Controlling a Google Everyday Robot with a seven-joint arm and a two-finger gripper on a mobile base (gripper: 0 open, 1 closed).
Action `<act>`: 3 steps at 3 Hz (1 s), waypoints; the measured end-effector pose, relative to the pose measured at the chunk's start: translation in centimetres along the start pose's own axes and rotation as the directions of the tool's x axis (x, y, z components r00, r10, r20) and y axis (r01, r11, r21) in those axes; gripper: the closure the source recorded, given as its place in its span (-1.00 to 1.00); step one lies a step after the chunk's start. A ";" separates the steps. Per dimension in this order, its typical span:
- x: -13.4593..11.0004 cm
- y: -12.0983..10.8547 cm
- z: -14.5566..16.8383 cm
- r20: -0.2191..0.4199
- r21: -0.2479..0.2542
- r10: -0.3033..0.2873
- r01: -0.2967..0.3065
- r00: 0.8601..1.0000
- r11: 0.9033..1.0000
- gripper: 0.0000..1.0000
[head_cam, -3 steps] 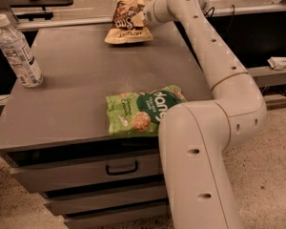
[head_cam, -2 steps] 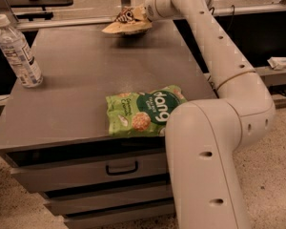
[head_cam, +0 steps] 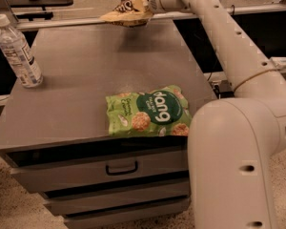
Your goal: Pick brown chip bag
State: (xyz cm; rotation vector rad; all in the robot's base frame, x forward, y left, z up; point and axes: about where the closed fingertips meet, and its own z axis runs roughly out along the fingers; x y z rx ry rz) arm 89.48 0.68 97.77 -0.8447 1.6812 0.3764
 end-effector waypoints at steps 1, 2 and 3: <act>-1.9 0.7 -3.4 0.064 0.004 -0.027 0.027 0.998 1.000 1.00; -3.4 1.7 -7.9 0.144 -0.023 -0.041 0.045 0.989 0.999 1.00; -3.7 2.1 -8.9 0.169 -0.034 -0.044 0.050 0.985 0.998 1.00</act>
Offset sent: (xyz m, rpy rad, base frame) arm -0.1309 -0.0589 0.0856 0.1480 -0.2023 0.1382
